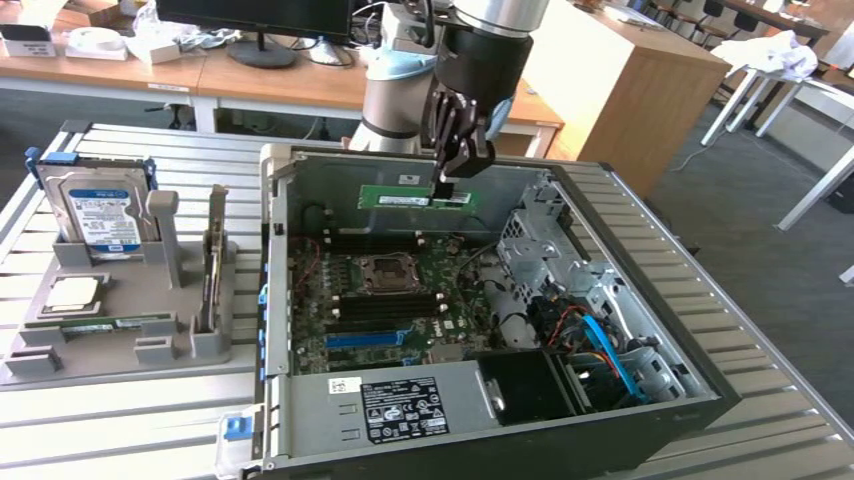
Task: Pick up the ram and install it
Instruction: 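Pick up the ram and move it above insertion slot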
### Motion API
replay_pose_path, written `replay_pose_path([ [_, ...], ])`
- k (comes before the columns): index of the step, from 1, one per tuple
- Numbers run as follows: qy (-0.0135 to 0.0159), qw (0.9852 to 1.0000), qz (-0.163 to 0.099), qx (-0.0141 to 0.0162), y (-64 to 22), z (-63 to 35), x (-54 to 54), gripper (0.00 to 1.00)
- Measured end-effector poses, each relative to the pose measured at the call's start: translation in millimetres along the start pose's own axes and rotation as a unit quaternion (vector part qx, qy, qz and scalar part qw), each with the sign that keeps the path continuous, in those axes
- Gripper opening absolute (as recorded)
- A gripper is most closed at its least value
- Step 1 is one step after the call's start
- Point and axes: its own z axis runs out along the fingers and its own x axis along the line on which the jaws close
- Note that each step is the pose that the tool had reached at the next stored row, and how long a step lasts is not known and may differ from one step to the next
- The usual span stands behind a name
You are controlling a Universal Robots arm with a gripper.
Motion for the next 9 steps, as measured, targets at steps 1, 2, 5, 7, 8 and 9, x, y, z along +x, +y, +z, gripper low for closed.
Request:
replay_pose_path([
  [1,0.0000,1.0000,0.000,0.0000,0.0,0.0,0.0,0.12],
  [2,-0.0001,1.0000,0.000,0.0001,0.0,0.1,-0.1,0.12],
  [5,-0.0001,1.0000,0.000,0.0000,0.0,1.6,0.0,0.12],
  [7,-0.0005,1.0000,0.000,0.0001,0.0,3.7,0.0,0.12],
  [8,-0.0006,1.0000,0.000,0.0000,0.0,4.7,0.0,0.12],
  [9,-0.0007,1.0000,0.000,0.0000,0.0,5.8,0.0,0.12],
])
